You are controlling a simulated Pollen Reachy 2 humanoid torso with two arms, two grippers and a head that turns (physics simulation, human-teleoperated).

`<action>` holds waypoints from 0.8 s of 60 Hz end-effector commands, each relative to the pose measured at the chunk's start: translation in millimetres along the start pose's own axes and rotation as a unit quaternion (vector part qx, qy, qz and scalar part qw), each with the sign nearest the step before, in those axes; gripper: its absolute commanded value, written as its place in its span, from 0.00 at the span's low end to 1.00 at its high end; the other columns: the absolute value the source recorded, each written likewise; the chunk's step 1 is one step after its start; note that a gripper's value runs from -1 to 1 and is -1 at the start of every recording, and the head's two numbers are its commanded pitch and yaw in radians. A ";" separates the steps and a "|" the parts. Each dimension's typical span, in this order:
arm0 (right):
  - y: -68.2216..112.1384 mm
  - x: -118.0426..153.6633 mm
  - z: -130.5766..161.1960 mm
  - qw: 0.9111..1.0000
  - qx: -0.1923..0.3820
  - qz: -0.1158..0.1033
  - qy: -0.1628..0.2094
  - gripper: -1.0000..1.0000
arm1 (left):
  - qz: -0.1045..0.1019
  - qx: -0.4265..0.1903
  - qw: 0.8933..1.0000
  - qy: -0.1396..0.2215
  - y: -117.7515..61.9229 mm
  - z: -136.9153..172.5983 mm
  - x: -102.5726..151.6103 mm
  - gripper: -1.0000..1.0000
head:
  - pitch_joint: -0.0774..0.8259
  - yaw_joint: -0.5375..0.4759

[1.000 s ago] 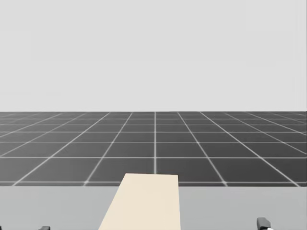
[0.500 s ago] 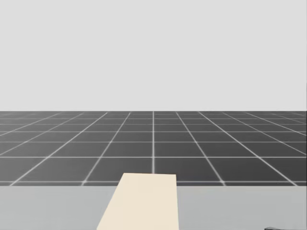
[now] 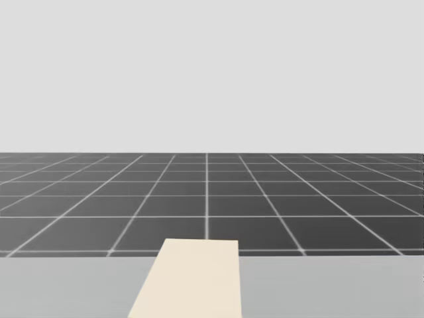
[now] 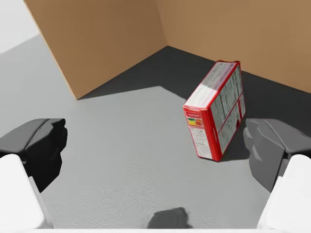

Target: Retrieve the object from inside the box.

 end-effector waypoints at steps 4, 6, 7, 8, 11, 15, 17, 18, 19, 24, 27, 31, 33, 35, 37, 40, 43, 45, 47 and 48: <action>0.0 4.0 4.2 1.000 0.003 0.008 -0.012 0.00 | -0.007 -0.076 0.997 -0.008 -31.5 -4.5 12.6 0.00 | 0.08 0.51; 0.0 4.2 5.0 1.000 0.003 0.009 -0.014 0.00 | -0.010 -0.082 0.997 -0.006 -32.4 -6.8 13.2 0.00 | 0.08 0.51; 0.1 4.4 5.3 1.000 0.004 0.008 -0.015 0.00 | -0.008 -0.084 0.996 -0.007 -32.1 -7.8 13.0 0.00 | 0.08 0.52; 0.2 4.5 5.7 1.000 0.004 0.008 -0.016 0.00 | -0.005 -0.088 0.996 -0.007 -31.9 -9.6 13.0 0.00 | 0.09 0.52; 0.4 5.0 6.5 1.000 0.004 0.012 -0.018 0.00 | 0.004 -0.097 0.995 -0.007 -29.4 -13.7 11.4 0.00 | 0.09 0.52; 1.0 5.3 7.7 1.000 0.006 0.014 -0.021 0.00 | 0.007 -0.113 0.993 -0.011 -23.4 -20.6 6.2 0.00 | 0.09 0.53; 1.4 5.5 8.4 1.000 0.007 0.016 -0.023 0.00 | 0.008 -0.123 0.992 -0.010 -20.1 -23.5 4.3 0.00 | 0.09 0.53; 1.4 5.4 8.6 1.000 0.007 0.016 -0.024 0.00 | 0.007 -0.126 0.992 -0.012 -18.9 -25.0 3.7 0.00 | 0.09 0.53; 1.5 5.5 8.7 1.000 0.007 0.016 -0.024 0.00 | 0.008 -0.134 0.991 -0.015 -16.8 -27.2 2.3 0.00 | 0.09 0.53; 2.1 5.8 9.2 0.999 0.010 0.020 -0.028 0.00 | 0.008 -0.165 0.986 -0.021 -10.0 -35.8 -1.7 0.00 | 0.09 0.54; 2.6 5.6 9.2 0.999 0.011 0.022 -0.029 0.00 | 0.018 -0.180 0.983 -0.024 -6.5 -41.8 -4.3 0.00 | 0.10 0.54; 3.5 5.3 9.2 0.999 0.012 0.025 -0.029 0.00 | 0.020 -0.193 0.981 -0.030 -3.6 -49.8 -8.8 0.00 | 0.10 0.54; 3.7 5.3 9.3 0.999 0.012 0.027 -0.030 0.00 | 0.023 -0.201 0.979 -0.035 -2.6 -53.6 -11.0 0.00 | 0.10 0.54; 4.2 5.3 9.4 0.999 0.013 0.028 -0.031 0.00 | 0.030 -0.208 0.977 -0.037 -1.8 -57.7 -13.7 0.00 | 0.10 0.54; 4.5 5.5 9.7 0.999 0.014 0.029 -0.032 0.00 | 0.030 -0.216 0.975 -0.044 -0.6 -62.8 -17.7 0.00 | 0.10 0.54; 4.7 5.7 10.2 0.999 0.014 0.031 -0.034 0.00 | 0.039 -0.221 0.974 -0.044 1.4 -67.6 -21.8 0.00 | 0.11 0.54; 5.2 6.3 10.7 0.999 0.016 0.031 -0.038 0.00 | 0.044 -0.222 0.973 -0.054 4.4 -73.3 -27.7 0.00 | 0.11 0.54; 5.3 6.4 10.8 0.999 0.016 0.031 -0.038 0.00 | 0.049 -0.224 0.972 -0.054 5.6 -75.1 -29.4 0.00 | 0.11 0.54; 5.5 6.3 10.7 0.999 0.017 0.031 -0.039 0.00 | 0.065 -0.231 0.969 -0.054 6.6 -80.6 -34.0 0.00 | 0.11 0.54; 5.6 6.3 10.6 0.999 0.017 0.031 -0.039 0.00 | 0.065 -0.231 0.969 -0.053 6.6 -81.7 -35.0 0.00 | 0.12 0.54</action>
